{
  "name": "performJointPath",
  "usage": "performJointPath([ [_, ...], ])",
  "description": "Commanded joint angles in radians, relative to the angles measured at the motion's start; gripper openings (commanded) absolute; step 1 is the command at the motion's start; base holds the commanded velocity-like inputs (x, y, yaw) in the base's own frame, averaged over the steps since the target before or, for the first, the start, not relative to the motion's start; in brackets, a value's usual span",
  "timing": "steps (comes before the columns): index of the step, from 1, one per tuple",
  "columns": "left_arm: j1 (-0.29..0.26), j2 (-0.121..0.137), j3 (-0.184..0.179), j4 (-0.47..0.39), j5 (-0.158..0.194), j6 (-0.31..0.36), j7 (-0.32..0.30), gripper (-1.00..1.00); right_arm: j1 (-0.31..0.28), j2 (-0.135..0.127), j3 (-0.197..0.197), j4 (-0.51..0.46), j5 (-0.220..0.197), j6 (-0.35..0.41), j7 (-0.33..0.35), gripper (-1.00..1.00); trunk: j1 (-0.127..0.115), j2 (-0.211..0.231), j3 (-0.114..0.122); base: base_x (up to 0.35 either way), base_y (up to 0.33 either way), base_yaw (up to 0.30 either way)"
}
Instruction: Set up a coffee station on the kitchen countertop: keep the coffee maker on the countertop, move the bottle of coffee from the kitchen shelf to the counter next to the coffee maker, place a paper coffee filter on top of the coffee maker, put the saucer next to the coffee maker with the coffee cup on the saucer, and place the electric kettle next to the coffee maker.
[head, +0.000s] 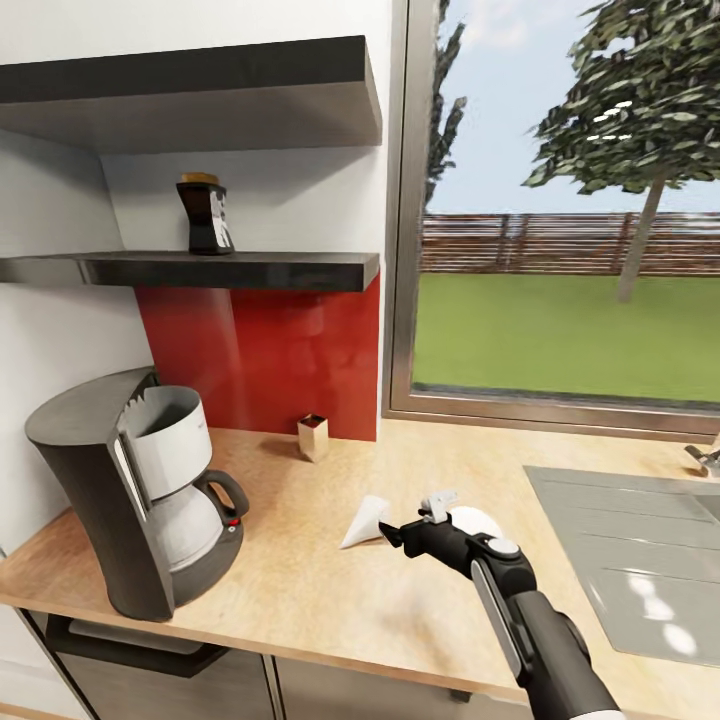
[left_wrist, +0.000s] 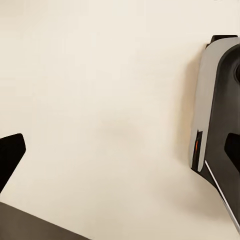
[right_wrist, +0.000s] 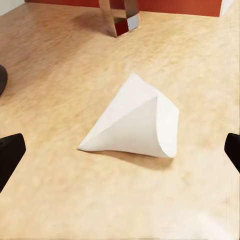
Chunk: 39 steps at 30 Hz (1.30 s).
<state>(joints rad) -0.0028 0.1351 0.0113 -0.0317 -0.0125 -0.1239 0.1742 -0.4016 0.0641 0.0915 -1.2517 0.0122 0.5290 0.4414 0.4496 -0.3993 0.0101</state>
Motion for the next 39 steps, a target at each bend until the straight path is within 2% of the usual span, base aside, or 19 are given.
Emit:
performJointPath([
  [1, 0.0, 0.0, 0.001, 0.001, -0.001, -0.003, 0.002, 1.0, 0.0, 0.0, -0.001, 0.005, 0.001, 0.005, 0.003, 1.0, 0.0, -0.001, 0.0, 0.001, 0.001, 0.0],
  [7, 0.0, 0.0, 0.001, 0.001, -0.001, -0.003, 0.001, 1.0, 0.0, 0.0, -0.002, 0.039, 0.003, -0.001, 0.002, 1.0, 0.0, -0.001, 0.0, 0.096, 0.07, 0.0],
  [10, 0.0, 0.0, 0.001, 0.001, -0.002, -0.003, 0.001, 1.0, 0.0, -0.001, -0.002, 0.055, 0.003, -0.015, 0.002, 1.0, 0.0, -0.001, 0.0, 0.196, 0.157, 0.0],
  [11, 0.0, 0.0, 0.001, 0.001, -0.002, -0.003, 0.001, 1.0, 0.0, -0.001, -0.002, 0.095, 0.004, -0.023, 0.002, 1.0, 0.0, -0.001, 0.0, 0.124, 0.089, 0.0],
  [22, -0.001, 0.0, 0.001, 0.001, -0.001, -0.003, 0.001, 1.0, 0.0, -0.001, -0.002, 0.155, 0.02, -0.082, 0.002, 1.0, 0.0, -0.001, 0.0, 0.028, 0.02, 0.0],
  [39, 0.0, 0.0, 0.001, 0.001, -0.002, -0.003, 0.001, 1.0, 0.0, -0.001, -0.002, 0.169, 0.023, -0.101, 0.002, 1.0, 0.0, -0.001, 0.0, 0.067, 0.029, 0.0],
])
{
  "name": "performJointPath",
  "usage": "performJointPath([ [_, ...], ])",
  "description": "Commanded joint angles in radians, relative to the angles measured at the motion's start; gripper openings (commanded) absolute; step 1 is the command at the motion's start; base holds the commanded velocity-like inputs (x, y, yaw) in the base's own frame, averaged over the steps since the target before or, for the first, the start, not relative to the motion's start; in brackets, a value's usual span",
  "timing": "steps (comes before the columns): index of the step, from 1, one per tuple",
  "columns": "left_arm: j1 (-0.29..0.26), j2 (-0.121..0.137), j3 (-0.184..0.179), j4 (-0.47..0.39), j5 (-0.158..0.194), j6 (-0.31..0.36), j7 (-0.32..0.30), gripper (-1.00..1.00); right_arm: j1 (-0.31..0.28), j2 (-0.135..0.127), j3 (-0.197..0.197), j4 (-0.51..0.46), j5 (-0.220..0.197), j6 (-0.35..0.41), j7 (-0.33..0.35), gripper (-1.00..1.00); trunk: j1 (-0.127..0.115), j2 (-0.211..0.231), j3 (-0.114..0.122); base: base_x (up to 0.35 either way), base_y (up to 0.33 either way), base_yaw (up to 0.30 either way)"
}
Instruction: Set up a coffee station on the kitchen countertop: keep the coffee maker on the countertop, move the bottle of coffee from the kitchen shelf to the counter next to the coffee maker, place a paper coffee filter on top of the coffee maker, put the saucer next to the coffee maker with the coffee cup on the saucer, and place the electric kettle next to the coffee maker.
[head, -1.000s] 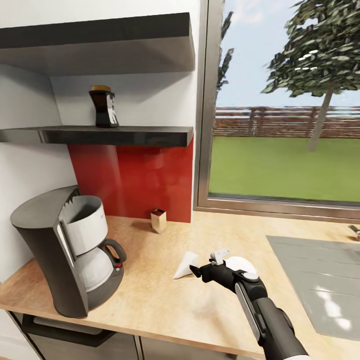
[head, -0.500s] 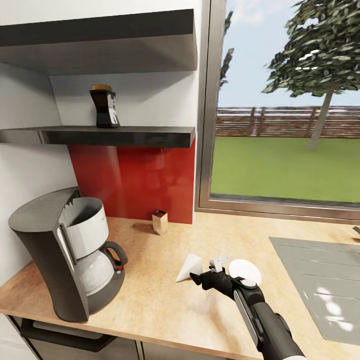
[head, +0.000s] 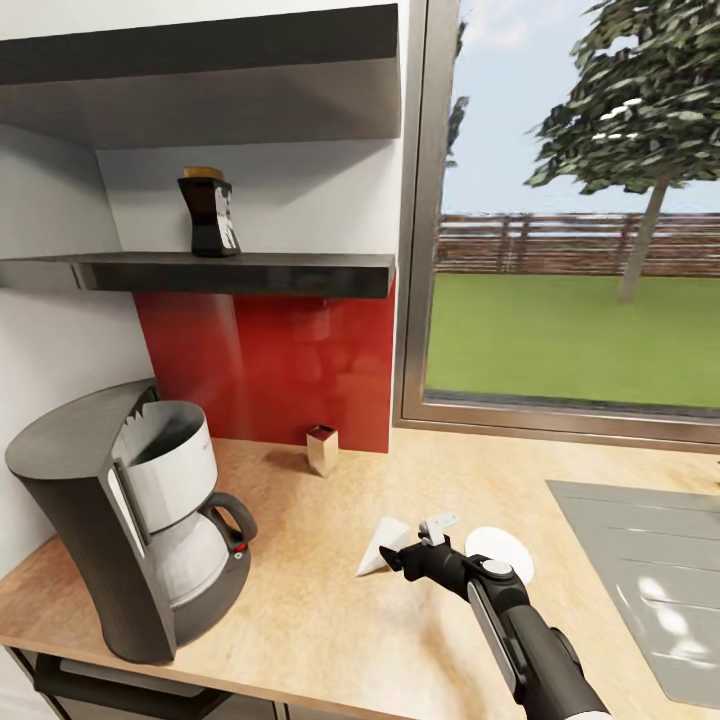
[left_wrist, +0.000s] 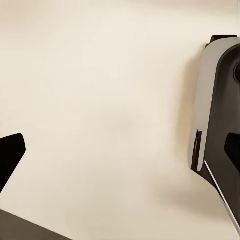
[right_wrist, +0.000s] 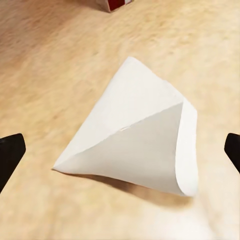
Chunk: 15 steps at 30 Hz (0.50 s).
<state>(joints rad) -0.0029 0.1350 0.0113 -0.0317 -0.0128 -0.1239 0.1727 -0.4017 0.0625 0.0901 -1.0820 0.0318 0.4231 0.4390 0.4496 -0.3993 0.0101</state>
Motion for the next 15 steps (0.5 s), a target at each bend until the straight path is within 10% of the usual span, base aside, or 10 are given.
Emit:
performJointPath([
  [1, 0.0, 0.0, 0.001, 0.001, -0.001, -0.003, 0.002, 1.0, 0.0, 0.0, -0.001, -0.001, 0.003, 0.005, 0.004, 1.0, 0.0, -0.001, 0.0, 0.012, 0.005, 0.0],
  [15, 0.0, 0.0, 0.001, 0.001, -0.001, -0.003, 0.002, 1.0, 0.0, 0.0, 0.0, 0.035, 0.003, -0.029, 0.004, 1.0, 0.0, -0.001, 0.0, 0.021, 0.039, 0.0],
])
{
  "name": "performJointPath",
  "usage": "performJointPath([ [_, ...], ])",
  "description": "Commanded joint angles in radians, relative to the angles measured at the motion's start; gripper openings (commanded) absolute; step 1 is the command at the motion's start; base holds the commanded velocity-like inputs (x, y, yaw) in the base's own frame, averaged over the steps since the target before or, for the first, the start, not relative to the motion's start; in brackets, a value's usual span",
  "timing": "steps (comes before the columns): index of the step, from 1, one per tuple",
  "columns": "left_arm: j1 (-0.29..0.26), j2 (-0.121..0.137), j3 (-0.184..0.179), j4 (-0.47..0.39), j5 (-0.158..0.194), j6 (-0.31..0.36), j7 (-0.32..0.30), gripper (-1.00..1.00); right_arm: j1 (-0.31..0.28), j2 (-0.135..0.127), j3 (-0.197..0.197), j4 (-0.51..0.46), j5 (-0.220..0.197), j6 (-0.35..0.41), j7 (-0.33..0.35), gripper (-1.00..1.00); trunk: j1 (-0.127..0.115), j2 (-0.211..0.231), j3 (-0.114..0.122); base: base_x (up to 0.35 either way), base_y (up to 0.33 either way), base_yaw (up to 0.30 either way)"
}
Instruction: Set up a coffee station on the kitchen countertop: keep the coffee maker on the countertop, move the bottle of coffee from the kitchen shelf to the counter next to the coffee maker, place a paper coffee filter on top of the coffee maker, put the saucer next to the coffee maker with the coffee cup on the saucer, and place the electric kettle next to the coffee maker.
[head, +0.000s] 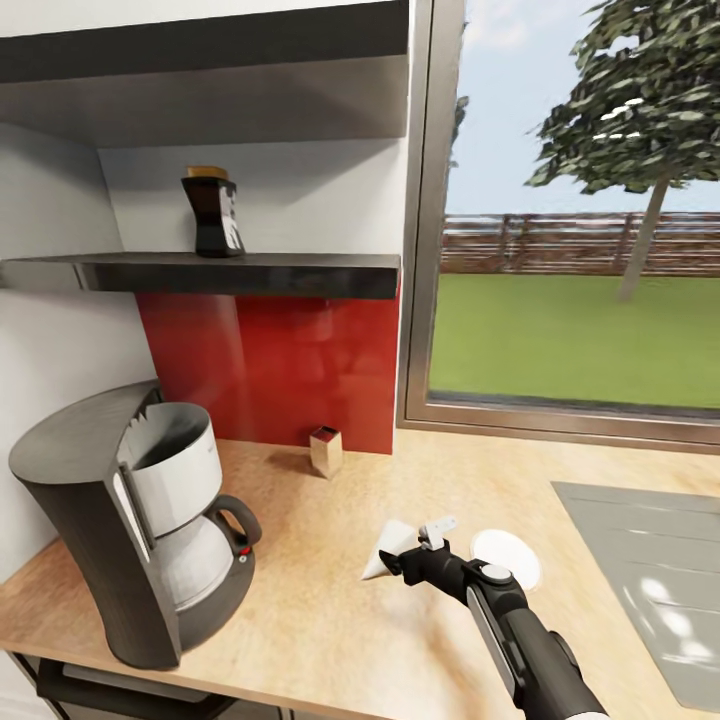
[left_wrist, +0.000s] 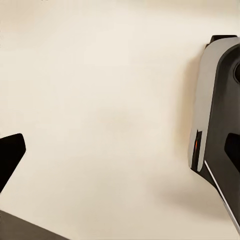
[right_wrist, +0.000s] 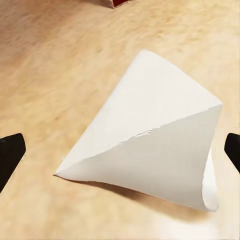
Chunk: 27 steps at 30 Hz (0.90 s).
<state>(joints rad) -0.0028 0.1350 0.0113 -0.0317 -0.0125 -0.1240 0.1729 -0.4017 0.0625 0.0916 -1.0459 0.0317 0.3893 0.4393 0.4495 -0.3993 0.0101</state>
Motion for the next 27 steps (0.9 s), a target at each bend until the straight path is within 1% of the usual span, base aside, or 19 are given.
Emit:
performJointPath([
  [1, 0.0, 0.0, 0.001, 0.001, -0.001, -0.003, 0.002, 1.0, 0.0, 0.0, -0.001, -0.001, 0.003, 0.004, 0.004, 1.0, 0.001, -0.001, 0.0, 0.068, 0.082, 0.0],
  [14, 0.0, 0.0, 0.001, 0.001, -0.001, -0.003, 0.002, 1.0, 0.0, 0.0, -0.001, 0.01, 0.004, 0.002, 0.004, 1.0, 0.001, -0.001, 0.0, 0.012, 0.016, 0.0],
  [21, 0.0, 0.0, 0.001, 0.001, -0.001, -0.003, 0.002, 1.0, 0.0, 0.0, -0.001, 0.014, 0.004, 0.002, 0.004, 1.0, 0.001, -0.001, 0.0, 0.0, 0.105, 0.0],
  [27, 0.0, 0.0, 0.001, 0.001, -0.001, -0.003, 0.002, 1.0, 0.0, 0.0, -0.001, 0.014, 0.005, 0.002, 0.004, 1.0, 0.001, -0.001, 0.0, 0.0, 0.031, 0.0],
])
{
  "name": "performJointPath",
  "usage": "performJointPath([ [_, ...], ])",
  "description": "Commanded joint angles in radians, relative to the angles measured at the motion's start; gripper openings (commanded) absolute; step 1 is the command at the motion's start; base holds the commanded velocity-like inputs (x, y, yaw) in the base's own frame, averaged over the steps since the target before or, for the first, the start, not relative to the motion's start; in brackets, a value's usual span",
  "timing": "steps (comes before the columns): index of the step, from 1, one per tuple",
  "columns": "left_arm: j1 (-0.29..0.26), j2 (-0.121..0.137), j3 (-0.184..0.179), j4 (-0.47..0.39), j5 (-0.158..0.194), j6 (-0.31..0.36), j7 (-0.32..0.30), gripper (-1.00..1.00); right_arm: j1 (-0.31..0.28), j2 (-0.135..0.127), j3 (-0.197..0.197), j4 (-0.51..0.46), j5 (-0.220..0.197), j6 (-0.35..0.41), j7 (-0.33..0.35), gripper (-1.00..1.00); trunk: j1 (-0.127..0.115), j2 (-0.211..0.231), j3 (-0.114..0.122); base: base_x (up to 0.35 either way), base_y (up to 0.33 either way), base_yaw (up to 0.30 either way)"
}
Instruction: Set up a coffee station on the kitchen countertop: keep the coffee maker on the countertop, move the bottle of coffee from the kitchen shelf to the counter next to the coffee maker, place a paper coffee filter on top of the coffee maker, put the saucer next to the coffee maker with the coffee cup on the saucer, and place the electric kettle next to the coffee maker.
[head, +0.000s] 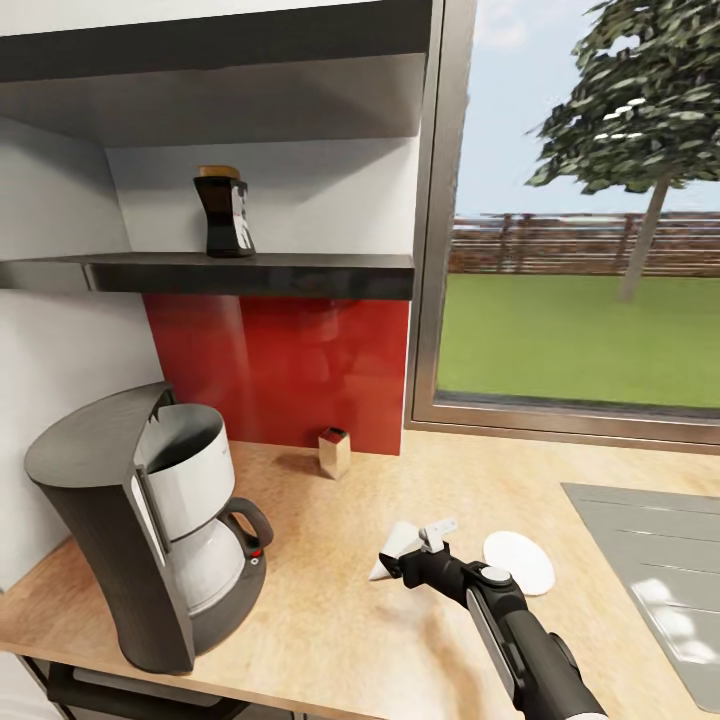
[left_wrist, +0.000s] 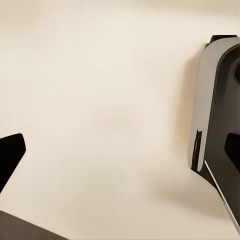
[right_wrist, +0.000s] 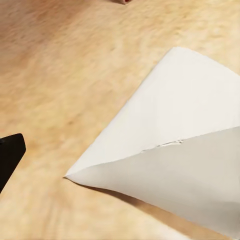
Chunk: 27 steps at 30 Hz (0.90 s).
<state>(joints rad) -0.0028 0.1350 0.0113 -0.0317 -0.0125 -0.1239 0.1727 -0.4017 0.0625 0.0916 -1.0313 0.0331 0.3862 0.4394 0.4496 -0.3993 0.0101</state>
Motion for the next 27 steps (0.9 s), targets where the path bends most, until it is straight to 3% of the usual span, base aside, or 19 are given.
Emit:
performJointPath([
  [1, 0.0, 0.0, 0.001, 0.001, -0.001, -0.003, 0.002, 1.0, 0.0, 0.0, -0.001, -0.001, 0.004, 0.005, 0.004, 1.0, 0.0, -0.001, 0.0, 0.0, 0.007, 0.0],
  [6, 0.0, 0.0, 0.001, 0.001, -0.001, -0.003, 0.002, 1.0, 0.0, 0.0, 0.0, -0.001, 0.013, 0.005, 0.004, 1.0, 0.0, -0.001, 0.0, 0.0, 0.003, 0.0],
  [12, 0.0, 0.0, 0.001, 0.001, -0.001, -0.003, 0.002, 1.0, 0.0, 0.002, 0.0, 0.013, 0.06, 0.003, 0.004, 1.0, 0.0, -0.001, 0.0, 0.0, 0.0, 0.0],
  [27, 0.0, 0.0, 0.001, 0.001, -0.001, -0.003, 0.002, 1.0, 0.0, 0.003, 0.002, 0.043, 0.07, -0.028, 0.004, 1.0, 0.0, -0.001, 0.0, 0.0, 0.0, 0.0],
])
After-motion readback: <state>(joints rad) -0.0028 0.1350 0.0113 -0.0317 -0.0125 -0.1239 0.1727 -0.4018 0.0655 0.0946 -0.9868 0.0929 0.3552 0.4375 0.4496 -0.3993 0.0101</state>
